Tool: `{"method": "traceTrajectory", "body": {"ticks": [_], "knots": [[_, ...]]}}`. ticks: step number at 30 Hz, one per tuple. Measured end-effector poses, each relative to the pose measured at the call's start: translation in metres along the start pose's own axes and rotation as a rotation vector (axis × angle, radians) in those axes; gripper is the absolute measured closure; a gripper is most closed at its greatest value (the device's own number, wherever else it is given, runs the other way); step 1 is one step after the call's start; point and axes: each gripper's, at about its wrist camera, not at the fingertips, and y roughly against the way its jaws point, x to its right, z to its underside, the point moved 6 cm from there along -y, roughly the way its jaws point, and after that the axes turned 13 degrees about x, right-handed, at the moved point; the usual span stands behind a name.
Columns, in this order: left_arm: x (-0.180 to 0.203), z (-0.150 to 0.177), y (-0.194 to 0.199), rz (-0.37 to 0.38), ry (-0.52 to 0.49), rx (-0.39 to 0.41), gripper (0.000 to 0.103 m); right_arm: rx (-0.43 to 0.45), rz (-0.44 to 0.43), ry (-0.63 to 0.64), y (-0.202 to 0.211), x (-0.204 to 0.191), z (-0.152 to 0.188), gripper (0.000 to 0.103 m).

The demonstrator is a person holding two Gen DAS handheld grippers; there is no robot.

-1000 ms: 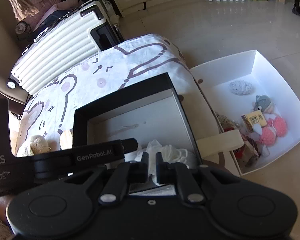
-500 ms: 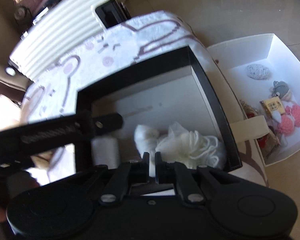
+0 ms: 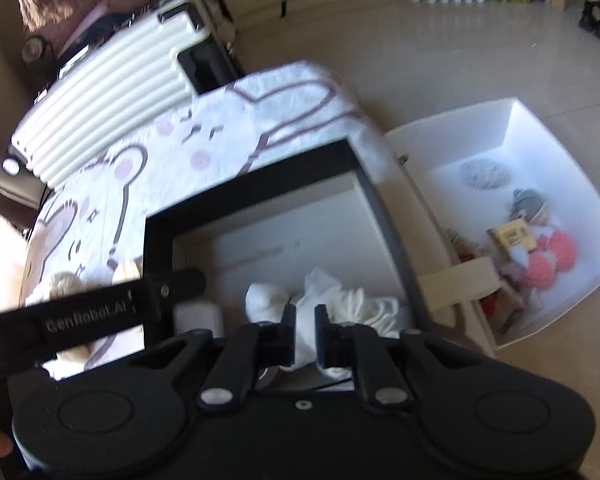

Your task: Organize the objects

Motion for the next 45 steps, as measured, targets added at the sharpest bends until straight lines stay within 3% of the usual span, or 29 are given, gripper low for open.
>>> {"method": "traceTrajectory", "body": {"ticks": [6, 10, 17, 24, 29, 34, 45], "knots": [[-0.002, 0.0, 0.011, -0.026, -0.041, 0.014, 0.044, 0.081, 0.086, 0.025, 0.022, 0.009, -0.012, 0.072], [-0.004, 0.001, 0.018, -0.064, -0.091, 0.02, 0.033, 0.088, 0.11, 0.044, 0.029, 0.011, -0.011, 0.065], [-0.013, 0.002, 0.029, -0.11, -0.153, 0.031, 0.011, 0.108, 0.162, 0.098, 0.037, 0.011, -0.008, 0.039], [-0.023, -0.001, 0.044, -0.144, -0.164, 0.062, 0.002, 0.127, 0.212, 0.142, 0.045, 0.009, -0.007, 0.024], [-0.026, 0.0, 0.049, -0.157, -0.186, 0.061, 0.0, 0.147, 0.217, 0.161, 0.05, 0.005, -0.005, 0.004], [-0.028, 0.0, 0.053, -0.179, -0.225, 0.078, 0.0, 0.156, 0.228, 0.181, 0.052, 0.003, -0.003, 0.0], [-0.034, -0.002, 0.06, -0.187, -0.213, 0.087, 0.0, 0.151, 0.242, 0.18, 0.053, 0.003, 0.0, 0.0]]}}
